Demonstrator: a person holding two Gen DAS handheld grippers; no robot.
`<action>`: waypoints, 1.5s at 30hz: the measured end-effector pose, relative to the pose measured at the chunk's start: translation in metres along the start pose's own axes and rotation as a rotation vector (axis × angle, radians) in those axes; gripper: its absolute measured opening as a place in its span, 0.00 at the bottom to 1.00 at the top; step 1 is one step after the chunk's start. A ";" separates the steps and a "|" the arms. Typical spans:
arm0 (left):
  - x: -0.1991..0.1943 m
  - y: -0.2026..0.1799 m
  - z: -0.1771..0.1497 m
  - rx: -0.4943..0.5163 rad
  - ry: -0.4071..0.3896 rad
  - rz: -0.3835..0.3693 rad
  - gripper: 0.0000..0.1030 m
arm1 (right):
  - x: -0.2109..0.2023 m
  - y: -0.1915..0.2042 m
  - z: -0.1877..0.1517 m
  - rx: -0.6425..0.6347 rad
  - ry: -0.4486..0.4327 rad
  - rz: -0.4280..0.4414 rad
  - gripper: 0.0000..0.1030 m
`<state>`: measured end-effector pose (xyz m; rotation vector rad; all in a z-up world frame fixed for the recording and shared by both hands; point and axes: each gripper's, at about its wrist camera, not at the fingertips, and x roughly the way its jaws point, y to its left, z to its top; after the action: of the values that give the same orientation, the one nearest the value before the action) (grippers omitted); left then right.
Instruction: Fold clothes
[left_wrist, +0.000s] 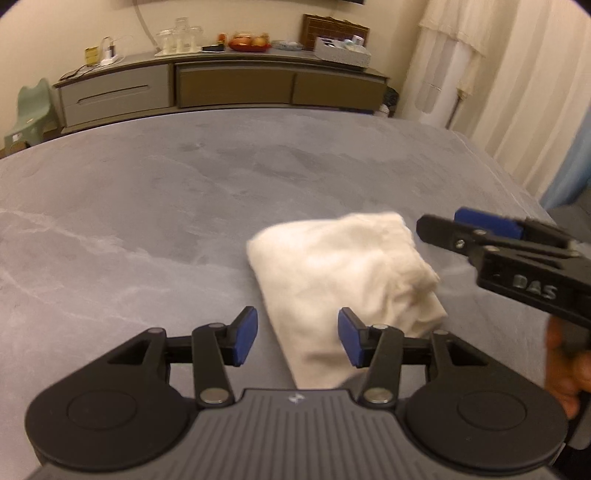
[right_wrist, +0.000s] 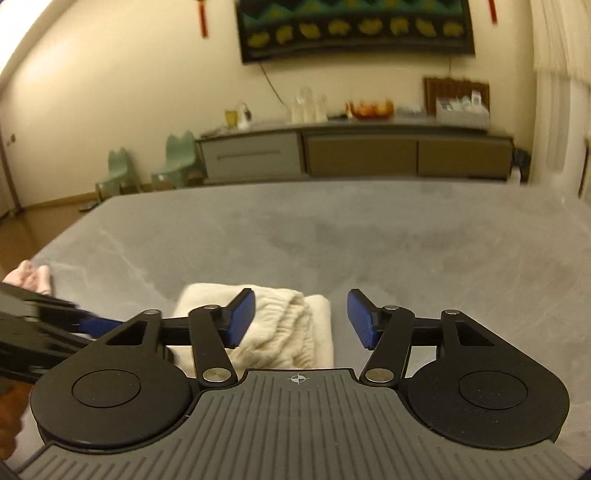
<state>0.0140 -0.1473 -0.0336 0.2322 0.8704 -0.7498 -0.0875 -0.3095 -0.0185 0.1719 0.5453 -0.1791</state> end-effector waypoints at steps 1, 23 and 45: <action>0.003 -0.004 -0.001 0.015 0.006 0.002 0.47 | 0.001 0.002 -0.005 -0.007 0.029 0.003 0.38; -0.013 0.025 -0.009 -0.106 -0.043 -0.024 0.63 | 0.004 -0.024 -0.031 0.150 0.082 0.021 0.71; 0.006 0.028 -0.013 -0.240 -0.099 -0.084 0.19 | 0.022 -0.002 -0.035 0.259 0.078 0.217 0.31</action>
<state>0.0279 -0.1237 -0.0494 -0.0545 0.8707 -0.7209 -0.0868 -0.3063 -0.0602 0.4894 0.5763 -0.0310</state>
